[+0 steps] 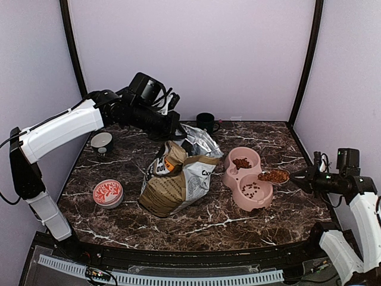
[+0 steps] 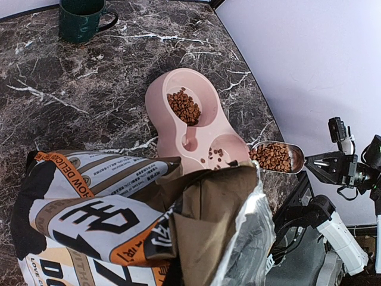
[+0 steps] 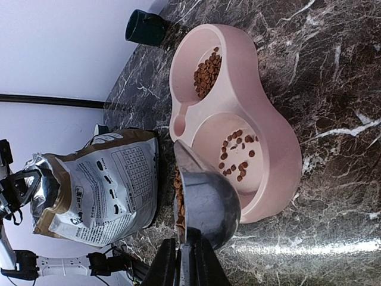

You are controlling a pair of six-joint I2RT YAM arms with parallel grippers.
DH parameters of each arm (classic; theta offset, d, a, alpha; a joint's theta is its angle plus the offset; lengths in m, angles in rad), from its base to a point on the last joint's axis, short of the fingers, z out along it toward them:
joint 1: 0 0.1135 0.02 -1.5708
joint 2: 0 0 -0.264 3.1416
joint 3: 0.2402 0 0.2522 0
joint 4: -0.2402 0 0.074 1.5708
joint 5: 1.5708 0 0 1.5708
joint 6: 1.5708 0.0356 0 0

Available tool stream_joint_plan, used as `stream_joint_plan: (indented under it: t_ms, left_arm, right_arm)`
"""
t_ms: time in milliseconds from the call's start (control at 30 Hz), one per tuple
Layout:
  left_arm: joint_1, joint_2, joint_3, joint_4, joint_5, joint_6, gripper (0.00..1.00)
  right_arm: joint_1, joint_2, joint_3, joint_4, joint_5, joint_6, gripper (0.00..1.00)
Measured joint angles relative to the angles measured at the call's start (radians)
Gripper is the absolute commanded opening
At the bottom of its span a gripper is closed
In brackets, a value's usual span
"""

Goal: Serve the pet food
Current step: Place the pet food in the pet food bowl.

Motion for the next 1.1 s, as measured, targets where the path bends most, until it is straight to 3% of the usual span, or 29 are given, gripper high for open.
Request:
stream_joint_plan:
  t_ms: [1100]
  left_arm:
    - [0.000, 0.000, 0.000, 0.000, -0.002, 0.000, 0.00]
  right_arm:
    - [0.014, 0.069, 0.037, -0.078, 0.071, -0.084, 0.00]
